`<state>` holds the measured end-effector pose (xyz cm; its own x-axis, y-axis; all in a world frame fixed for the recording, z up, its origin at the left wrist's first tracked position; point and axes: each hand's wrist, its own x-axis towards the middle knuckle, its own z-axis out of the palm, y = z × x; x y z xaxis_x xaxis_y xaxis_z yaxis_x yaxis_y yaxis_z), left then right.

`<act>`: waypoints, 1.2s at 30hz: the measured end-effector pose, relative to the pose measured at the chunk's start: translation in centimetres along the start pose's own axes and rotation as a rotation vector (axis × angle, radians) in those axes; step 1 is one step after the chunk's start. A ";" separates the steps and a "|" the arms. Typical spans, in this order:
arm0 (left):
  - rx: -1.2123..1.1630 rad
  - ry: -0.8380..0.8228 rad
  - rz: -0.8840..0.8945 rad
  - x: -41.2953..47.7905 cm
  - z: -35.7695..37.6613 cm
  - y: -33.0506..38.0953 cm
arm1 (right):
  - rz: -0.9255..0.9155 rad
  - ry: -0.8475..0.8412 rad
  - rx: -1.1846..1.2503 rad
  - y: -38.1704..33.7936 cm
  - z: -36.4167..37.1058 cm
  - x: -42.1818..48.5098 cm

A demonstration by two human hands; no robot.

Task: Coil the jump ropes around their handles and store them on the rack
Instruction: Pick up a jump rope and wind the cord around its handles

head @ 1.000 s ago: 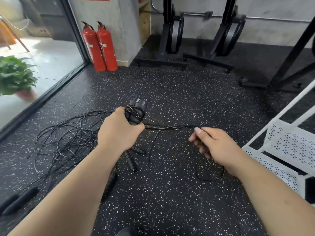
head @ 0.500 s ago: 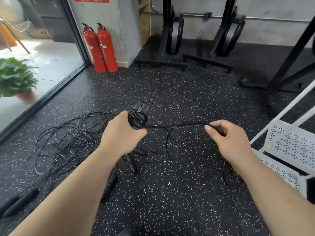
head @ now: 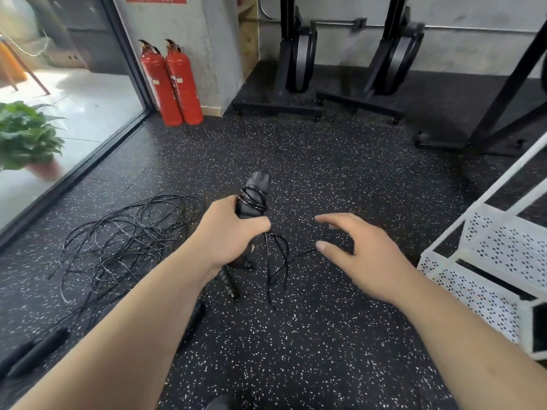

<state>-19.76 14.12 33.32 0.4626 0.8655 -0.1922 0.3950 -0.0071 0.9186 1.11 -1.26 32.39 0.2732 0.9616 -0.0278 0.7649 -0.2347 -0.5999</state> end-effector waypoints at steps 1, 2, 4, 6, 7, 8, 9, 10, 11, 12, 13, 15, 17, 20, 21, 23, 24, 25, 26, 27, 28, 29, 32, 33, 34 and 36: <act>-0.025 -0.030 -0.004 -0.1 0.3 0.0 | -0.005 0.007 0.051 -0.4 0.5 0.0; -0.052 -0.063 -0.008 -0.1 0.6 0.1 | -0.009 0.009 0.111 -0.6 1.1 0.1; -0.115 -0.129 -0.011 -0.4 1.2 0.3 | -0.009 -0.032 0.227 -0.8 2.1 0.3; -0.173 -0.180 -0.006 -0.6 1.6 0.5 | -0.006 -0.088 0.227 -0.9 2.8 0.6; -0.198 -0.199 -0.004 -0.6 1.7 0.4 | -0.002 -0.098 0.196 -0.8 3.0 0.7; -0.225 -0.212 -0.011 -0.5 1.7 0.4 | 0.007 -0.104 0.166 -0.6 3.2 0.8; -0.252 -0.214 -0.015 -0.5 1.7 0.4 | 0.014 -0.112 0.148 -0.6 3.2 0.7; -0.280 -0.214 -0.016 -0.4 1.6 0.4 | 0.018 -0.112 0.138 -0.6 3.1 0.7; -0.297 -0.213 -0.023 -0.3 1.5 0.4 | 0.018 -0.108 0.135 -0.6 2.9 0.6; -0.301 -0.206 -0.031 -0.2 1.4 0.3 | 0.028 -0.107 0.139 -0.6 2.8 0.6; -0.294 -0.191 -0.035 -0.2 1.4 0.2 | 0.047 -0.111 0.171 -0.7 2.6 0.5; -0.267 -0.135 -0.054 0.0 1.4 0.0 | 0.110 -0.105 0.330 -1.2 2.1 0.3; -0.259 -0.046 -0.092 0.3 1.4 -0.3 | 0.207 -0.019 0.591 -1.7 1.5 0.1; -0.246 0.140 -0.160 1.1 0.3 -0.9 | 0.388 0.279 0.828 -0.6 0.4 0.8; -0.241 0.178 -0.170 1.3 -0.2 -1.0 | 0.447 0.373 0.954 0.1 0.0 1.2; -0.213 0.211 -0.163 1.4 -0.6 -1.3 | 0.494 0.500 1.203 1.6 -0.4 2.0; -0.185 0.218 -0.151 1.3 -0.4 -1.3 | 0.495 0.546 1.295 2.1 -0.5 2.3; -0.161 0.225 -0.140 1.2 -0.1 -1.4 | 0.504 0.582 1.389 2.6 -0.5 2.5; -0.153 0.236 -0.133 1.2 0.3 -1.4 | 0.529 0.612 1.484 2.9 -0.5 2.7; -0.158 0.252 -0.134 1.1 0.6 -1.5 | 0.562 0.628 1.559 3.1 -0.6 2.9; -0.168 0.270 -0.144 1.1 0.9 -1.5 | 0.586 0.634 1.606 3.2 -0.9 2.9; -0.185 0.289 -0.158 1.2 0.9 -1.4 | 0.594 0.635 1.646 3.3 -1.3 2.9; -0.245 0.346 -0.186 1.6 0.6 -1.5 | 0.535 0.681 1.851 3.7 -2.6 2.5; -0.258 0.362 -0.199 1.7 0.5 -1.6 | 0.496 0.686 1.932 3.9 -3.1 2.3; -0.269 0.381 -0.212 1.8 0.4 -1.7 | 0.459 0.687 1.995 4.1 -3.5 2.2; -0.284 0.414 -0.227 2.1 -0.1 -2.0 | 0.417 0.671 2.062 5.0 -4.4 2.1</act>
<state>-19.66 15.98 31.11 0.0175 0.9545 -0.2976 0.1921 0.2889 0.9379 8.04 -1.07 32.85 0.6578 0.6287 -0.4147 -0.7518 0.5144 -0.4126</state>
